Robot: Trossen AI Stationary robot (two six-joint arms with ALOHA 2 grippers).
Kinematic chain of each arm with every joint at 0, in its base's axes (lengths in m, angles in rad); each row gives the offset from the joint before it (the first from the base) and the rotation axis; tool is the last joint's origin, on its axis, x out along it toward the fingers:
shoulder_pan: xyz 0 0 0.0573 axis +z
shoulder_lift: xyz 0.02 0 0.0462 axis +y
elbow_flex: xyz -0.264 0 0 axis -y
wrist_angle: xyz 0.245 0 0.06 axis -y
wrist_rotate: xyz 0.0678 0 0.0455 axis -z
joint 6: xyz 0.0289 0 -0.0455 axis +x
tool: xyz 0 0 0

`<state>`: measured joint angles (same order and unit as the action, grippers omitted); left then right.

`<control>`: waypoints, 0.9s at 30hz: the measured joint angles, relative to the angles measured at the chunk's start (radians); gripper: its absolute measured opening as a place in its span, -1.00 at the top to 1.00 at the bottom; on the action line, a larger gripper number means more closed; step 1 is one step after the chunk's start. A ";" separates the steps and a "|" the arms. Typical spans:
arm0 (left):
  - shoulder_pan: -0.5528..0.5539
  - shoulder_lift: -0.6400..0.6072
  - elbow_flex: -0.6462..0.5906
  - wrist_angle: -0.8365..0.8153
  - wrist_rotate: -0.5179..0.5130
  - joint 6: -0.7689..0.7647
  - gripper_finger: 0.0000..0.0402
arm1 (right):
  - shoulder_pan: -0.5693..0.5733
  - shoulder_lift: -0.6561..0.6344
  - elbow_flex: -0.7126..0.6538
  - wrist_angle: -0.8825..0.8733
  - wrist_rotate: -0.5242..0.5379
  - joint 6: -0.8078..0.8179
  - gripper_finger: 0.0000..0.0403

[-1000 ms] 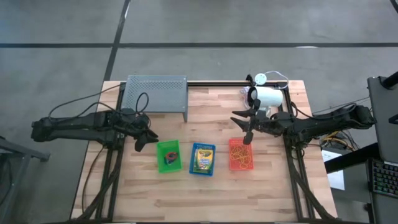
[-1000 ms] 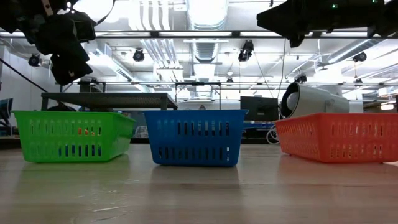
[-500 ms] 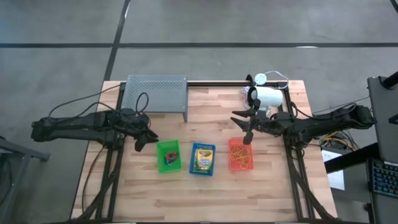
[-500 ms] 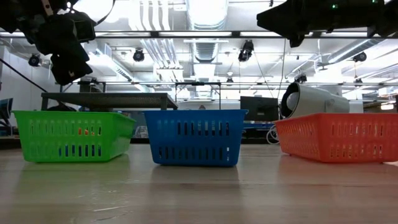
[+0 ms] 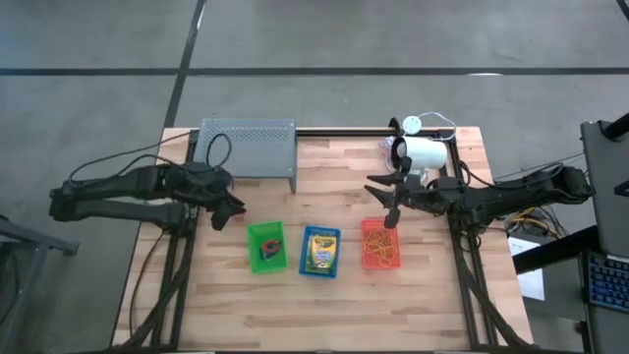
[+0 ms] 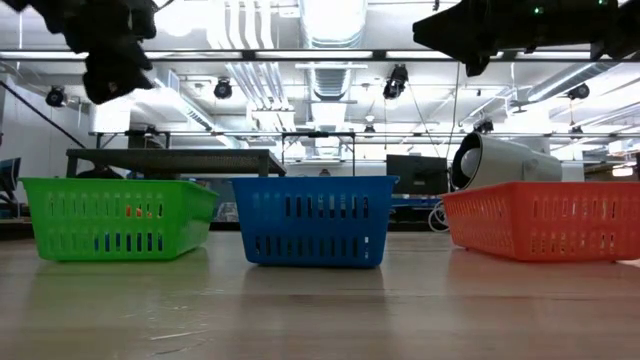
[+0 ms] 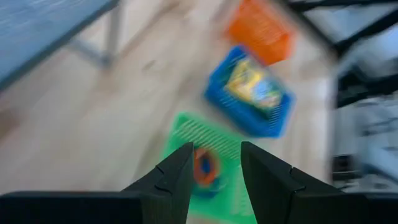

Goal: Pick & Place Office Desk Supplies
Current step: Put the orange spring keychain into the green bin

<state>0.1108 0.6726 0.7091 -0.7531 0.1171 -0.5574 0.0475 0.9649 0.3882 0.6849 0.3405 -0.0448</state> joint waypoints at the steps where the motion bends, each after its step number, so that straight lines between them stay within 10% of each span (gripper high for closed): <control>1: 0.000 0.024 0.025 -0.058 -0.027 -0.001 0.31 | 0.000 0.000 0.000 0.000 0.000 0.000 0.41; 9: 0.000 0.214 0.095 -0.352 -0.129 -0.109 0.31 | 0.000 0.000 0.000 0.000 0.000 0.000 0.41; 22: -0.006 0.298 -0.092 -0.243 -0.120 0.185 0.31 | 0.000 0.000 0.000 0.000 0.000 0.000 0.41; 27: -0.014 0.299 -0.127 -0.173 -0.092 -0.129 0.34 | 0.000 0.000 0.000 0.000 0.000 0.000 0.41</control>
<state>0.0966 0.9712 0.5819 -0.9262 0.0249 -0.6865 0.0475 0.9649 0.3878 0.6849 0.3405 -0.0448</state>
